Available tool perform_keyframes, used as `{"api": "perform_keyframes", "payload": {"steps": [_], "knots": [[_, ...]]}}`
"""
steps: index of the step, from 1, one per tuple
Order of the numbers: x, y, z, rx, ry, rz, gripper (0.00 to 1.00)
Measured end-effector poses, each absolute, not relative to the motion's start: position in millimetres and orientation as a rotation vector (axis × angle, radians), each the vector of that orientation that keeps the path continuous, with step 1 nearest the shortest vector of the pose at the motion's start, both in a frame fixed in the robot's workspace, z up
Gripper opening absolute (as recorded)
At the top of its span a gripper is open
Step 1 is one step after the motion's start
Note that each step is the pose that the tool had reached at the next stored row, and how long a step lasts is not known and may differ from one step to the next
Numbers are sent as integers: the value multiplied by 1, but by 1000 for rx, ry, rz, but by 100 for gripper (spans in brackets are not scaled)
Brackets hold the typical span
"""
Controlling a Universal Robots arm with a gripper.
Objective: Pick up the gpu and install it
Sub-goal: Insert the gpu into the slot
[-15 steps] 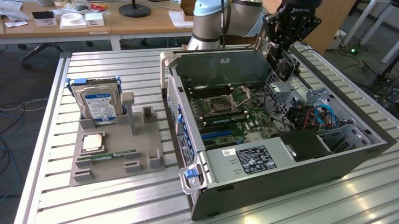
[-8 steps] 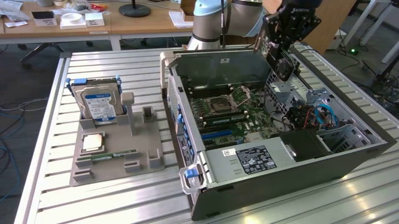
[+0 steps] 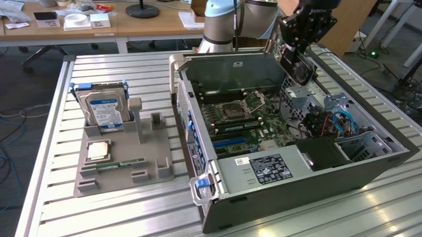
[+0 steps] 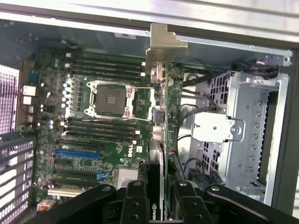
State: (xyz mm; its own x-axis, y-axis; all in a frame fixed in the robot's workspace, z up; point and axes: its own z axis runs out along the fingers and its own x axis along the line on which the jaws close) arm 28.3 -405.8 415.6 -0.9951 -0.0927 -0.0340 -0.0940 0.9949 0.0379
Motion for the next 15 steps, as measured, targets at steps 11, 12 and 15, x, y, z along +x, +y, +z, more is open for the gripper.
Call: {"api": "perform_keyframes", "payload": {"steps": [11,12,15], "knots": [[28,-406,415,-448,3080,66,26],[28,-406,415,-476,3077,66,26],[28,-406,415,-559,3064,67,26]]}}
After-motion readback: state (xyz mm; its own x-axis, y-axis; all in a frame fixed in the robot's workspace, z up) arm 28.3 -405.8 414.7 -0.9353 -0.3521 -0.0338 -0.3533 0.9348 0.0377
